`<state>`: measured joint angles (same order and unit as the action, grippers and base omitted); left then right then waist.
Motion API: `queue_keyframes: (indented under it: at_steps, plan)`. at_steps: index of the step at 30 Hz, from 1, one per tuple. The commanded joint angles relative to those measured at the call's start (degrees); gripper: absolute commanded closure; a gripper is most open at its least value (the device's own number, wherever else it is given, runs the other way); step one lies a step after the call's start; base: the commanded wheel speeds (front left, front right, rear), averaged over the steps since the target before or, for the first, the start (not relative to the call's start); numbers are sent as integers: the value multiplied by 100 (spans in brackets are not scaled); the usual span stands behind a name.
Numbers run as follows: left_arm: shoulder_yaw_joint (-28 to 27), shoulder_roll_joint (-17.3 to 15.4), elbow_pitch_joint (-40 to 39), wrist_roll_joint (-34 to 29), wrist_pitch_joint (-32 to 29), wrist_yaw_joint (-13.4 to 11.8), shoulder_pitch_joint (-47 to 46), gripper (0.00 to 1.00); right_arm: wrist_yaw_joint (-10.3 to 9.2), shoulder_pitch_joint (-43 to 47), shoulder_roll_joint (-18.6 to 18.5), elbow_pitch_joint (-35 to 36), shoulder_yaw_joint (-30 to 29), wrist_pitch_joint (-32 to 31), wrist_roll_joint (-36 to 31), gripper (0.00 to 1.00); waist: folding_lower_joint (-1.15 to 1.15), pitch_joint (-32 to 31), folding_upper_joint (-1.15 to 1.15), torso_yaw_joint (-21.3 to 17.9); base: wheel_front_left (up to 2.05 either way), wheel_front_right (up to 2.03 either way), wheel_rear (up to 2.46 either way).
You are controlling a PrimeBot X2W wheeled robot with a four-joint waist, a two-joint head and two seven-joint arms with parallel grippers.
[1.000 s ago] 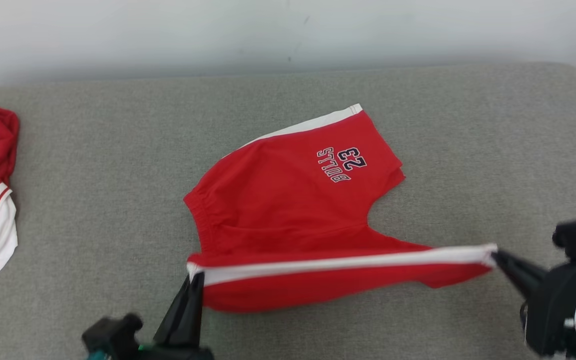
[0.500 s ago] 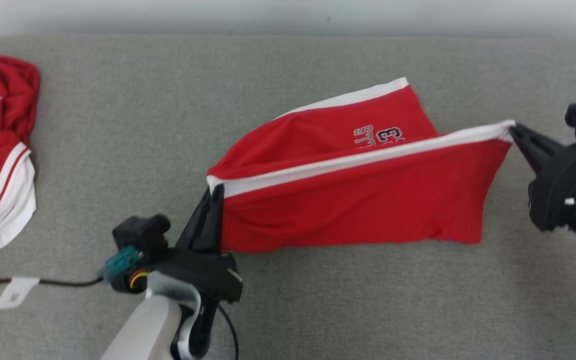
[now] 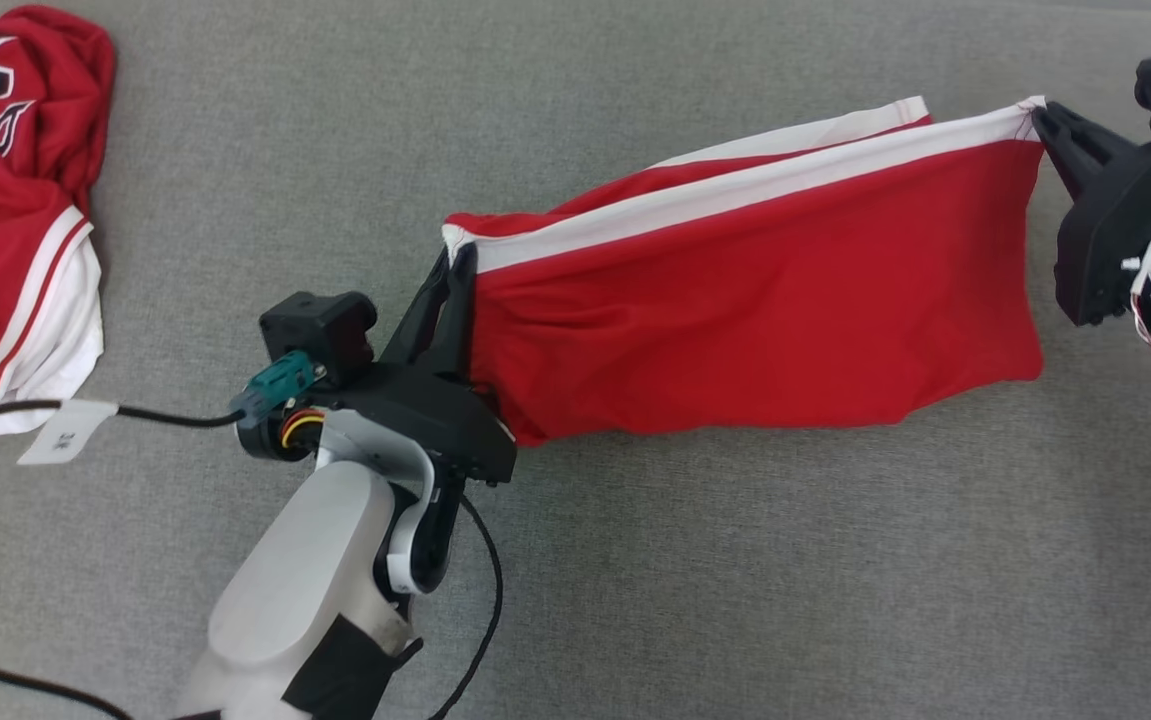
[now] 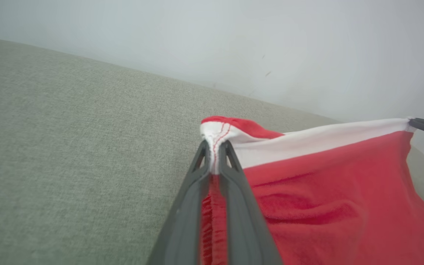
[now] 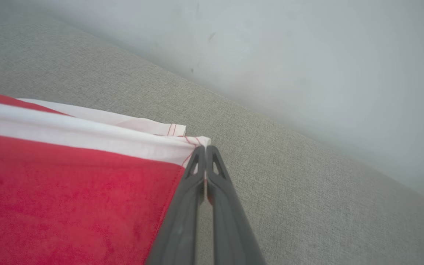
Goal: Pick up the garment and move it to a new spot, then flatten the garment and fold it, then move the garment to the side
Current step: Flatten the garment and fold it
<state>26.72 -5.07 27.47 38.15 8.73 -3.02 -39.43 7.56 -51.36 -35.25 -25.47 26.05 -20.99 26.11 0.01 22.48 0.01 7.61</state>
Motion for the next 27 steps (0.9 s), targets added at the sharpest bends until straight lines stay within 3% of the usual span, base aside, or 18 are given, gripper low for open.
queue_keyframes:
  at_steps: [1, 16, 17, 18, 19, 20, 21, 22, 27]
  plan:
    - [26, 44, 70, -30, 1, -35, -117, 100, -15, -168, 49, -157, 32, 82, -15, 100, -1, 124, -1, 111, 0, 0, 0]
    - [303, 186, 731, -85, 89, -194, -913, 100, -15, -1226, 213, -1258, 675, 650, 37, 100, -1, 589, -1, 368, 0, 0, 0]
    - [320, 190, 783, -72, 119, -200, -960, 95, -15, -1276, 235, -1333, 711, 686, 61, 100, -1, 613, -1, 379, 0, 0, 0]
    - [342, 195, 829, -76, 151, -210, -1011, 74, -15, -1323, 258, -1397, 740, 735, 76, 100, -1, 635, -1, 391, 0, 0, 0]
    - [360, 198, 869, -81, 192, -221, -1042, 33, -15, -1360, 285, -1458, 765, 803, 84, 100, -1, 650, -1, 402, 0, 0, 0]
    - [382, 202, 925, -64, 216, -208, -1069, 0, -15, -1395, 318, -1510, 811, 876, 86, 94, -1, 662, -1, 411, 0, 0, 0]
    - [404, 206, 977, -51, 241, -191, -1104, 0, -15, -1426, 338, -1562, 859, 941, 79, 53, -1, 671, -1, 418, 0, 0, 0]
    - [432, 208, 1016, -53, 256, -170, -1142, 0, -15, -1454, 349, -1613, 891, 994, 80, 0, -1, 677, -1, 423, 0, 0, 0]
    - [469, 215, 1126, -34, 461, -119, -1196, 0, -15, -1589, 426, -1838, 989, 1235, 144, 0, -1, 621, -1, 436, 0, 0, 0]
